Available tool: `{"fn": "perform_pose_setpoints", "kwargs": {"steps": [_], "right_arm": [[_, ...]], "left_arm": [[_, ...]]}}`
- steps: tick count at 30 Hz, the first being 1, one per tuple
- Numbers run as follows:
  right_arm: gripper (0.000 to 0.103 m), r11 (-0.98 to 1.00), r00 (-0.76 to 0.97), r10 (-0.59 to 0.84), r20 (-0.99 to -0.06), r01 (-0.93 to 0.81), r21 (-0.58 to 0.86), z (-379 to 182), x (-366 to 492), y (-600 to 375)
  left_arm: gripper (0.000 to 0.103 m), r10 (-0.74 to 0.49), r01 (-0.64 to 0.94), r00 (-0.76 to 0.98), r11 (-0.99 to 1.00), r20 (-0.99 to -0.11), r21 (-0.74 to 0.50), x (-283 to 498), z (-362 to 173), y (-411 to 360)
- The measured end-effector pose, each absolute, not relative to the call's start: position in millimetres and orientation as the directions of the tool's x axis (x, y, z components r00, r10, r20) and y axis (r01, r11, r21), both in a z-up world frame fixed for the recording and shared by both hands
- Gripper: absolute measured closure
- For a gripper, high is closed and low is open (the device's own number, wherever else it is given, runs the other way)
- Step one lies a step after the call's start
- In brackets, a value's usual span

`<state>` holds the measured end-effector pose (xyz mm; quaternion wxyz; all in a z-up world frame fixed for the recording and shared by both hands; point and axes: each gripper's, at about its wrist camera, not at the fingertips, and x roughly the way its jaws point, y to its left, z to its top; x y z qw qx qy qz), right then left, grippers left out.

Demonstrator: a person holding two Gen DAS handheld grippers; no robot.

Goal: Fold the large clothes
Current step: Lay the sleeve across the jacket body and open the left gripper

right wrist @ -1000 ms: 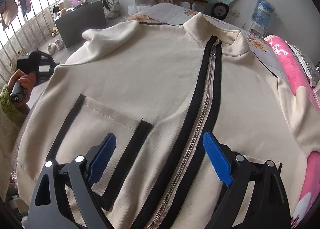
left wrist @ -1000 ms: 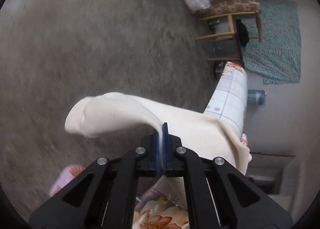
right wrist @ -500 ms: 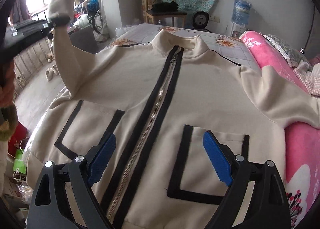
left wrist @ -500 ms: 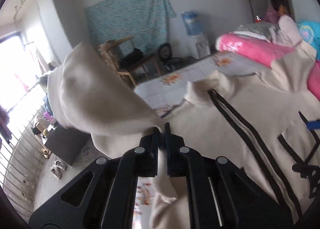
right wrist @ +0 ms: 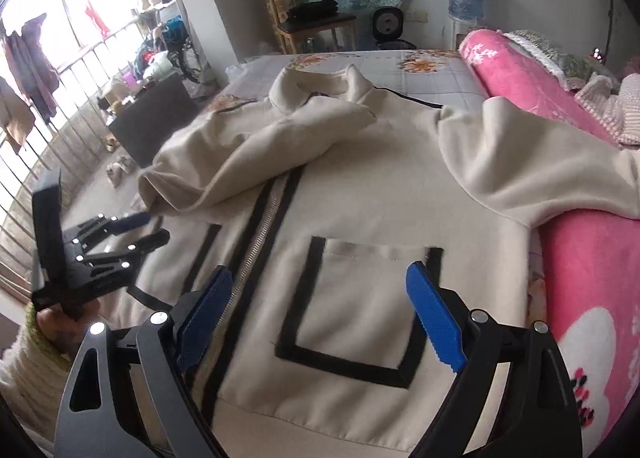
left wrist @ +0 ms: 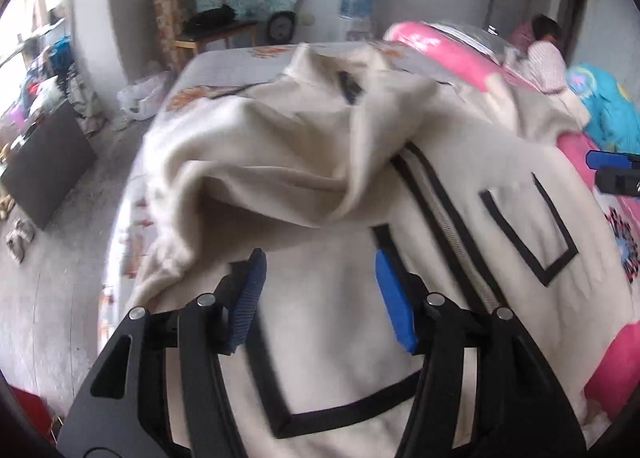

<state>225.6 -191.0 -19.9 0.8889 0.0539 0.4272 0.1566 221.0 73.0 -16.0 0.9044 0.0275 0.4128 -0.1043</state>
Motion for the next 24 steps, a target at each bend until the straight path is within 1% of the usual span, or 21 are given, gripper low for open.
{"fn": "perform_pose_setpoints", "kwargs": {"steps": [2, 4, 7, 11, 15, 16, 17, 18, 19, 20, 22, 24], "right_arm": [[0.017, 0.916, 0.553, 0.401, -0.73, -0.249, 0.314, -17, 249, -189], [0.017, 0.9, 0.531, 0.435, -0.728, -0.235, 0.366, -19, 277, -189], [0.017, 0.894, 0.524, 0.439, -0.73, -0.177, 0.412, -22, 323, -193], [0.017, 0.879, 0.55, 0.434, -0.714, -0.083, 0.47, -22, 383, -201], [0.018, 0.922, 0.559, 0.348, -0.753, -0.059, 0.383, -23, 449, -179], [0.022, 0.936, 0.552, 0.318, -0.771, -0.053, 0.348, -26, 465, -171], [0.025, 0.942, 0.542, 0.303, -0.784, -0.046, 0.333, -31, 477, -165], [0.031, 0.944, 0.513, 0.304, -0.803, -0.047, 0.328, -39, 490, -156], [0.039, 0.946, 0.489, 0.304, -0.818, -0.051, 0.321, -45, 497, -151], [0.044, 0.95, 0.467, 0.299, -0.832, -0.059, 0.308, -51, 501, -144], [0.065, 0.96, 0.427, 0.279, -0.86, -0.11, 0.257, -62, 496, -131], [0.073, 0.96, 0.426, 0.274, -0.862, -0.173, 0.22, -62, 476, -128]], "left_arm": [[0.048, -0.08, 0.13, 0.638, 0.992, -0.766, 0.005, 230, -22, 82], [0.049, -0.001, 0.044, 0.62, 0.998, -0.785, 0.033, 240, -31, 94], [0.049, -0.004, -0.016, 0.617, 1.0, -0.787, -0.017, 243, -38, 110], [0.048, -0.016, -0.045, 0.62, 0.997, -0.785, -0.056, 241, -42, 121], [0.048, -0.017, -0.052, 0.624, 0.997, -0.781, -0.063, 241, -44, 123], [0.048, -0.02, -0.052, 0.623, 0.996, -0.782, -0.067, 240, -45, 125], [0.047, -0.022, -0.052, 0.622, 0.996, -0.782, -0.07, 242, -44, 126], [0.047, -0.024, -0.052, 0.622, 0.996, -0.782, -0.072, 243, -44, 126], [0.047, -0.026, -0.053, 0.623, 0.996, -0.782, -0.075, 242, -45, 127], [0.047, -0.028, -0.053, 0.622, 0.996, -0.782, -0.078, 243, -44, 127], [0.045, -0.033, -0.052, 0.622, 0.995, -0.782, -0.083, 243, -44, 127], [0.042, -0.039, -0.05, 0.621, 0.995, -0.783, -0.089, 244, -44, 128]]}}
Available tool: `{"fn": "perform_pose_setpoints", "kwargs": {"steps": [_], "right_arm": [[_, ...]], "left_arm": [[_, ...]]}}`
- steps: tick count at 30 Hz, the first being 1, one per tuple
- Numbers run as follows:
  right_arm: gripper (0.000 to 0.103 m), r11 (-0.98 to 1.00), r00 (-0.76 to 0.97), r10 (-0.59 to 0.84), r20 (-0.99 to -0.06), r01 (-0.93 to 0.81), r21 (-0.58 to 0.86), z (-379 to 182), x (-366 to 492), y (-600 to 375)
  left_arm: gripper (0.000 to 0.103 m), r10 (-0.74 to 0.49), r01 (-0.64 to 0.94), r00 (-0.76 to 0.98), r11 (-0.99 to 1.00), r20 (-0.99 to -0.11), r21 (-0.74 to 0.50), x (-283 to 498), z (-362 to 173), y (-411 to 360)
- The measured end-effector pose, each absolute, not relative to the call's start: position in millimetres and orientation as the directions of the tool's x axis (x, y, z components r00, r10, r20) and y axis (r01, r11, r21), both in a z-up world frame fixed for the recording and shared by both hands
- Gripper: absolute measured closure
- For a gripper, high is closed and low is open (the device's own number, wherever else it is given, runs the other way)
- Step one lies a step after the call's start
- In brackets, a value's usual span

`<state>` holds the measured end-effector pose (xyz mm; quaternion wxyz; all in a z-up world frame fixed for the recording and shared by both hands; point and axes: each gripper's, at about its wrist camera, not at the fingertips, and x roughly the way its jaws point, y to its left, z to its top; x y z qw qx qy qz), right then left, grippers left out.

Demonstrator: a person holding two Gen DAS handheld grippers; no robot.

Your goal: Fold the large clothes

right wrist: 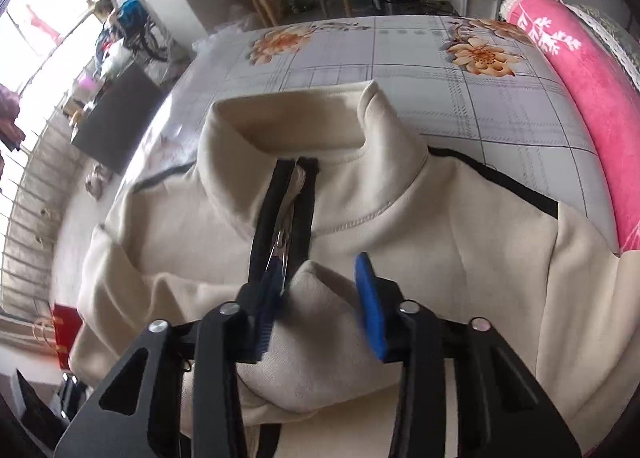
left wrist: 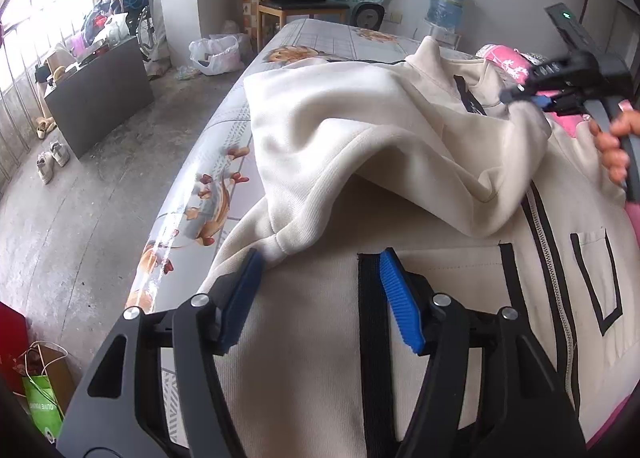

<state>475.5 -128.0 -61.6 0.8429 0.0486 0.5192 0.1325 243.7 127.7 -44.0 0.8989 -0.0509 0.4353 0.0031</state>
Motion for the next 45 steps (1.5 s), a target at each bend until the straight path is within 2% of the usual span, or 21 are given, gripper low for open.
{"fn": "perform_pose_setpoints", "kwargs": {"steps": [2, 6, 9, 11, 15, 16, 20, 23, 24, 25, 26, 28, 31, 33, 38, 41, 44, 45], "right_arm": [[0.078, 0.954, 0.441, 0.281, -0.852, -0.226, 0.198, -55, 448, -133], [0.078, 0.95, 0.441, 0.271, -0.855, -0.263, 0.165, -51, 382, -165], [0.078, 0.959, 0.39, 0.256, -0.884, -0.22, 0.181, -64, 353, -199], [0.077, 0.953, 0.369, 0.297, -0.881, -0.166, 0.252, -68, 341, -224], [0.051, 0.878, 0.383, 0.458, -0.802, -0.055, 0.475, -63, 347, -262], [0.047, 0.866, 0.391, 0.476, -0.788, -0.049, 0.498, -61, 350, -264], [0.047, 0.857, 0.385, 0.482, -0.787, -0.02, 0.515, -69, 384, -257], [0.047, 0.887, 0.356, 0.438, -0.826, -0.02, 0.462, -82, 408, -241], [0.053, 0.9, 0.348, 0.417, -0.84, -0.028, 0.435, -85, 412, -235], [0.069, 0.925, 0.34, 0.371, -0.864, -0.049, 0.377, -88, 417, -226], [0.075, 0.943, 0.341, 0.328, -0.881, -0.068, 0.325, -89, 418, -218], [0.097, 0.953, 0.334, 0.303, -0.892, -0.101, 0.286, -91, 418, -207], [0.1, 0.962, 0.358, 0.268, -0.894, -0.151, 0.228, -80, 417, -193], [0.1, 0.961, 0.428, 0.269, -0.863, -0.173, 0.213, -56, 413, -188], [0.1, 0.945, 0.627, 0.328, -0.707, -0.211, 0.251, 31, 391, -202], [0.1, 0.954, 0.639, 0.297, -0.709, -0.17, 0.247, 33, 389, -216], [0.094, 0.947, 0.55, 0.313, -0.775, -0.114, 0.301, -1, 400, -229], [0.079, 0.94, 0.514, 0.329, -0.793, -0.097, 0.327, -14, 403, -233]], "left_arm": [[0.038, -0.047, -0.048, 0.619, 0.994, -0.784, -0.098, 244, -44, 128], [0.036, -0.061, -0.047, 0.619, 0.992, -0.783, -0.114, 244, -44, 129], [0.036, -0.061, -0.048, 0.618, 0.992, -0.784, -0.116, 245, -43, 129], [0.036, -0.055, -0.052, 0.62, 0.992, -0.783, -0.111, 244, -40, 129], [0.036, -0.028, -0.069, 0.642, 0.993, -0.766, -0.094, 242, -30, 129], [0.036, -0.012, -0.076, 0.649, 0.994, -0.761, -0.08, 241, -27, 129], [0.037, 0.041, -0.101, 0.651, 0.994, -0.758, -0.033, 242, -22, 129], [0.048, 0.068, -0.115, 0.615, 0.993, -0.785, -0.004, 248, -31, 131], [0.05, 0.077, -0.121, 0.607, 0.993, -0.791, 0.003, 250, -34, 132], [0.052, 0.084, -0.127, 0.605, 0.992, -0.792, 0.009, 250, -35, 133], [0.054, 0.094, -0.134, 0.604, 0.991, -0.792, 0.015, 250, -37, 134], [0.056, 0.097, -0.143, 0.605, 0.99, -0.79, 0.012, 249, -38, 136], [0.059, 0.098, -0.157, 0.604, 0.988, -0.791, 0.003, 250, -41, 140], [0.06, 0.099, -0.168, 0.6, 0.986, -0.794, -0.003, 251, -42, 142], [0.061, 0.1, -0.169, 0.601, 0.986, -0.793, -0.004, 250, -42, 142], [0.061, 0.094, -0.175, 0.602, 0.984, -0.793, -0.016, 250, -43, 142], [0.061, 0.092, -0.175, 0.604, 0.984, -0.792, -0.019, 250, -43, 142], [0.061, 0.092, -0.175, 0.603, 0.984, -0.793, -0.018, 250, -43, 142]]}}
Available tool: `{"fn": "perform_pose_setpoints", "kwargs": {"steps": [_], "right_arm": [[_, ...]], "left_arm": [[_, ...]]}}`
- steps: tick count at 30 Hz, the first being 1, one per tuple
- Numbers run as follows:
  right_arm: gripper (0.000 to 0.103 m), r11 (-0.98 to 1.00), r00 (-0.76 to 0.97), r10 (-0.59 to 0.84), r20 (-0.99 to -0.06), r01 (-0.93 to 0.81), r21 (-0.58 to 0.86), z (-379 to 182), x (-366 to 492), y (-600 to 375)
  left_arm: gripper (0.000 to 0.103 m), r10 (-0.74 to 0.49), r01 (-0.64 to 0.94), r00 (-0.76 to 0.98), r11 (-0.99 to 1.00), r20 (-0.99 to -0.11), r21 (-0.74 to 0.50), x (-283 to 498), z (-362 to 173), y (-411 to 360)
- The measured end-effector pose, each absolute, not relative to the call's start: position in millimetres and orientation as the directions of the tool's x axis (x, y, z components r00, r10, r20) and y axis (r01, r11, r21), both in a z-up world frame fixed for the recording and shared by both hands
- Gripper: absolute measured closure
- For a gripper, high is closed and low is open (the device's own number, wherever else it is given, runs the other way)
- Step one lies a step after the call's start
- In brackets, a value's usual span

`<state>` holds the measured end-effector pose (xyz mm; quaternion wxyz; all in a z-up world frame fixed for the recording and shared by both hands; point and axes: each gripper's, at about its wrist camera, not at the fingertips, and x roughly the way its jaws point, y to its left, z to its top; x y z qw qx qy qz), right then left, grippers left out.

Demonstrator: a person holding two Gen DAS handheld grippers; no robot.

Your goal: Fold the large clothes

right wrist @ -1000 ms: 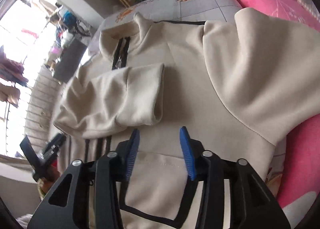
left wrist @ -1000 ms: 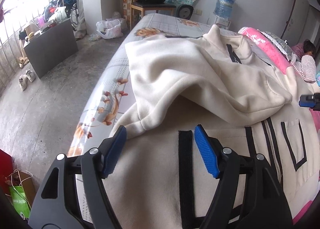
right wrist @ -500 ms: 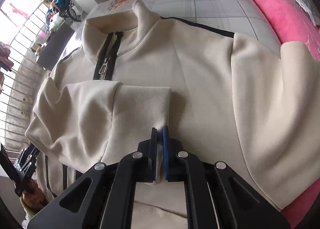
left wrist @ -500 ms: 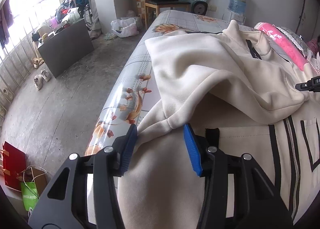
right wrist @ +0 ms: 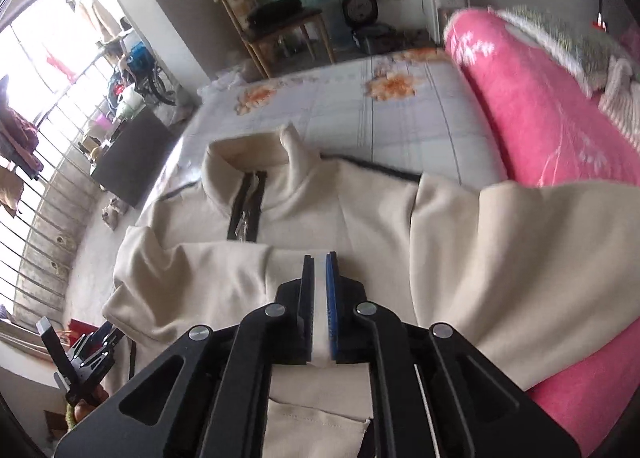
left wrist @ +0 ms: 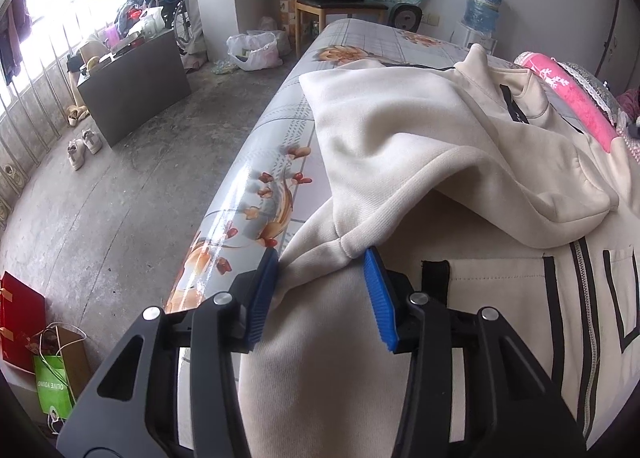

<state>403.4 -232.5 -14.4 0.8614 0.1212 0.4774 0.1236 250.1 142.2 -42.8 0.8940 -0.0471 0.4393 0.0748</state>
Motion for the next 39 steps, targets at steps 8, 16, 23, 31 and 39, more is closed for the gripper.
{"fn": "perform_pose_setpoints", "kwargs": {"steps": [8, 16, 23, 31, 39], "right_arm": [[0.053, 0.961, 0.335, 0.277, -0.901, -0.082, 0.265, -97, 433, -206], [0.1, 0.96, 0.477, 0.225, -0.85, -0.256, 0.111, -35, 407, -159], [0.1, 0.977, 0.67, 0.213, -0.711, -0.147, 0.155, 38, 385, -216], [0.1, 0.974, 0.531, 0.202, -0.823, -0.023, 0.224, -50, 401, -254], [0.086, 0.974, 0.585, 0.222, -0.78, -0.096, 0.206, -38, 395, -245]], "left_arm": [[0.061, 0.091, -0.177, 0.601, 0.984, -0.794, -0.021, 251, -43, 142], [0.061, 0.091, -0.178, 0.602, 0.984, -0.793, -0.022, 251, -44, 142], [0.061, 0.092, -0.176, 0.601, 0.984, -0.794, -0.02, 251, -44, 142], [0.061, 0.099, -0.173, 0.596, 0.985, -0.797, -0.007, 252, -45, 141], [0.06, 0.094, -0.176, 0.597, 0.984, -0.797, -0.015, 252, -44, 143]]}}
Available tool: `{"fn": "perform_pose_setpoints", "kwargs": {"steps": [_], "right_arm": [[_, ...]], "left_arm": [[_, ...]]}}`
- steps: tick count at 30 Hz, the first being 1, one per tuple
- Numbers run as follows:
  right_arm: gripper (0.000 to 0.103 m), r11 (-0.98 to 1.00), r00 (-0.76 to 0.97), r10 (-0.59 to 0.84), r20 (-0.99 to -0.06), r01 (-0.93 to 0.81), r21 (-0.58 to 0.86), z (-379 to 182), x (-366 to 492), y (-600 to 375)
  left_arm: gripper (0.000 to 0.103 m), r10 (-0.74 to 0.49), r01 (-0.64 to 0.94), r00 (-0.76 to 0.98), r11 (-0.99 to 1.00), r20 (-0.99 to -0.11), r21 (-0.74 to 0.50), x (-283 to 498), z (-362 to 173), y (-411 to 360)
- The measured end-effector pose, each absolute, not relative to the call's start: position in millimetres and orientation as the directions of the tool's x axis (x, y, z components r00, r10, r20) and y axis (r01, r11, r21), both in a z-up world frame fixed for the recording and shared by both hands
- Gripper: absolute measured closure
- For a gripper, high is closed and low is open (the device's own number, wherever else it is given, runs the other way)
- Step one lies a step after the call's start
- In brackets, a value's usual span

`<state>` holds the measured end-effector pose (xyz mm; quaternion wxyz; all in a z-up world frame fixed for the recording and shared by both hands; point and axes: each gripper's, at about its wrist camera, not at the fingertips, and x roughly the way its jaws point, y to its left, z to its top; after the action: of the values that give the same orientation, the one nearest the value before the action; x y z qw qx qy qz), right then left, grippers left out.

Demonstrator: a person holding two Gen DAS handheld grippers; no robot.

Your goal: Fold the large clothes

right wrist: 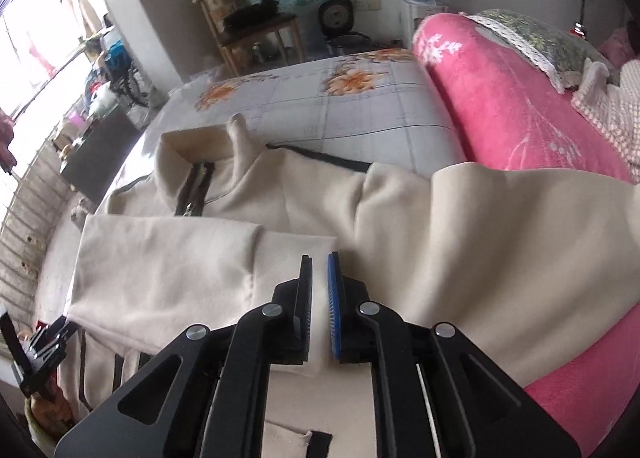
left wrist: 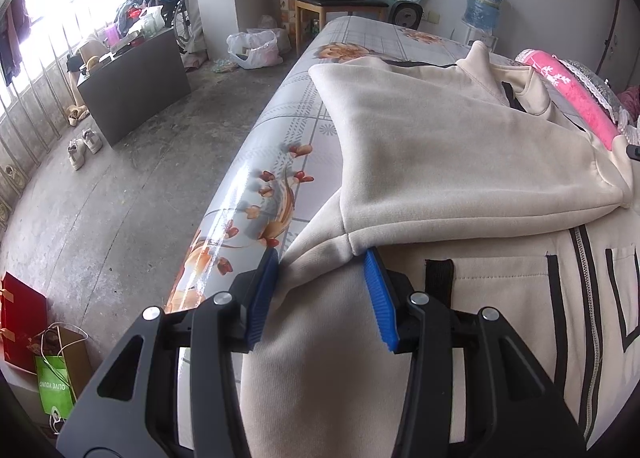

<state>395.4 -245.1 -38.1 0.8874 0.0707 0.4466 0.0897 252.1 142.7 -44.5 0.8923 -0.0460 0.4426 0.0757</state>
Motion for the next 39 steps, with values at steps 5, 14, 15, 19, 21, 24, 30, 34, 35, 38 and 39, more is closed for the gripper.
{"fn": "perform_pose_setpoints", "kwargs": {"steps": [5, 14, 15, 19, 21, 24, 30, 34, 35, 38, 39], "right_arm": [[0.071, 0.969, 0.508, 0.193, -0.84, -0.234, 0.081, -80, 384, -203], [0.059, 0.984, 0.536, 0.125, -0.835, -0.174, 0.035, -65, 353, -214], [0.052, 0.985, 0.536, 0.134, -0.833, -0.164, 0.053, -61, 345, -219], [0.035, 0.986, 0.555, 0.167, -0.815, -0.1, 0.134, -47, 295, -245], [0.033, 0.985, 0.565, 0.166, -0.809, -0.058, 0.162, -48, 268, -258], [0.033, 0.984, 0.556, 0.146, -0.818, 0.005, 0.179, -61, 224, -273], [0.033, 0.968, 0.532, 0.117, -0.838, 0.126, 0.216, -97, 157, -286], [0.033, 0.965, 0.547, 0.115, -0.829, 0.137, 0.225, -103, 126, -281], [0.033, 0.965, 0.545, 0.116, -0.831, 0.136, 0.224, -104, 121, -279], [0.042, 0.965, 0.531, 0.123, -0.838, 0.133, 0.226, -108, 109, -273], [0.047, 0.967, 0.528, 0.119, -0.841, 0.131, 0.219, -109, 105, -272]], "left_arm": [[0.059, 0.092, -0.179, 0.598, 0.984, -0.796, -0.021, 252, -44, 144], [0.057, 0.053, -0.187, 0.621, 0.979, -0.782, -0.081, 219, -18, 151], [0.055, 0.051, -0.188, 0.62, 0.979, -0.783, -0.084, 213, -16, 152], [0.054, 0.059, -0.188, 0.616, 0.979, -0.786, -0.074, 179, -12, 154], [0.054, 0.074, -0.195, 0.605, 0.979, -0.793, -0.057, 161, -16, 158], [0.054, 0.066, -0.205, 0.575, 0.977, -0.815, -0.065, 139, -26, 167], [0.057, -0.025, -0.175, 0.56, 0.973, -0.828, -0.148, 101, -41, 166], [0.066, -0.078, -0.149, 0.564, 0.97, -0.822, -0.194, 81, -41, 158], [0.068, -0.096, -0.142, 0.557, 0.968, -0.825, -0.208, 78, -44, 155], [0.071, -0.071, -0.122, 0.561, 0.978, -0.825, -0.167, 66, -50, 140], [0.074, -0.049, -0.118, 0.564, 0.983, -0.825, -0.139, 64, -51, 136]]}}
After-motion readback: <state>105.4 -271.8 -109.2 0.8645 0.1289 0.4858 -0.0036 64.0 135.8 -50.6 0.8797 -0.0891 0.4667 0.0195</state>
